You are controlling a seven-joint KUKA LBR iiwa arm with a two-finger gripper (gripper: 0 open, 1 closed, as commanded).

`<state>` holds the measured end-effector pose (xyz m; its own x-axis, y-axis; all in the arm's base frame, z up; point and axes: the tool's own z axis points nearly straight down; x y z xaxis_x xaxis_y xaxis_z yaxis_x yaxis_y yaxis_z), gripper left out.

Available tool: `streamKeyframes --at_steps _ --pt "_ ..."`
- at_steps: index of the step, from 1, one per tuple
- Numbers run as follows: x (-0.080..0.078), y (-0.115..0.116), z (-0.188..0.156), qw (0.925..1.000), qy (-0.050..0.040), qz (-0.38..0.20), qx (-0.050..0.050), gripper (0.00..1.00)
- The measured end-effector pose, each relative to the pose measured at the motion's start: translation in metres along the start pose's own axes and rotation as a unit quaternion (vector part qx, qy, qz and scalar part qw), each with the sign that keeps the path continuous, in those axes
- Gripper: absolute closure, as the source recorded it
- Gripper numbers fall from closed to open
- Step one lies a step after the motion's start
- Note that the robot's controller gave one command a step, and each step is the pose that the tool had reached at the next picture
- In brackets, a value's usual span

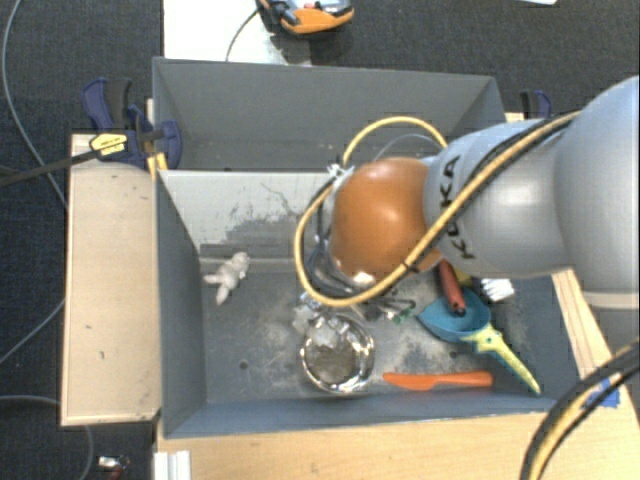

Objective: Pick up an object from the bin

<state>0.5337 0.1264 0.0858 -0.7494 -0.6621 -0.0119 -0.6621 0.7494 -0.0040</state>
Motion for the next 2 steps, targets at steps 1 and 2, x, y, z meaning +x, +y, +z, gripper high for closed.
streamKeyframes --at_steps 1,2 --pt "-0.002 -0.001 -0.018 1.0 -0.0034 0.001 0.002 1.0" --pt "-0.001 0.0 -0.035 1.0 -0.0015 0.003 0.0 1.0"
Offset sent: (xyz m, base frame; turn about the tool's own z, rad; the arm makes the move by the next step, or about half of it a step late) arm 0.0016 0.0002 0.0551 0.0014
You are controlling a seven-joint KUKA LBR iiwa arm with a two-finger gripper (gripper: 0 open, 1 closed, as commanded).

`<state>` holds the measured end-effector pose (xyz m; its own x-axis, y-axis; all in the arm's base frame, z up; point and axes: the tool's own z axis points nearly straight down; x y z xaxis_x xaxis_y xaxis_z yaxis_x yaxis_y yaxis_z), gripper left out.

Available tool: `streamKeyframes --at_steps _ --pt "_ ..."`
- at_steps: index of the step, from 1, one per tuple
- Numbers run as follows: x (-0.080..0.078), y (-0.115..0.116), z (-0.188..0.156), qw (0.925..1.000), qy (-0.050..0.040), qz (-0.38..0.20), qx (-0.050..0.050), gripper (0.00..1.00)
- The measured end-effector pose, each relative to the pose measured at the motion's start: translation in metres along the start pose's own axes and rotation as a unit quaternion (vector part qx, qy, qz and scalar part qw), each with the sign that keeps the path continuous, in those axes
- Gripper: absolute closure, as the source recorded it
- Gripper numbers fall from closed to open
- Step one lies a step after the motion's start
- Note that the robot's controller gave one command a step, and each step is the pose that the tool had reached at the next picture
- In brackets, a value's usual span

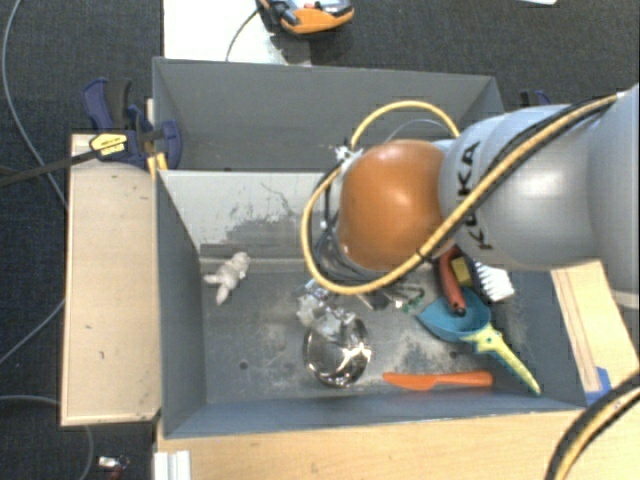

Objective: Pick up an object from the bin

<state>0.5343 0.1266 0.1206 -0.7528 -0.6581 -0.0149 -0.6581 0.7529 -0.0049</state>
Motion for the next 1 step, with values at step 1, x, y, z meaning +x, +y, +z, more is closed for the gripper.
streamKeyframes --at_steps 1 --pt "-0.0011 -0.0005 -0.0248 1.0 -0.0012 0.0 0.001 1.0"
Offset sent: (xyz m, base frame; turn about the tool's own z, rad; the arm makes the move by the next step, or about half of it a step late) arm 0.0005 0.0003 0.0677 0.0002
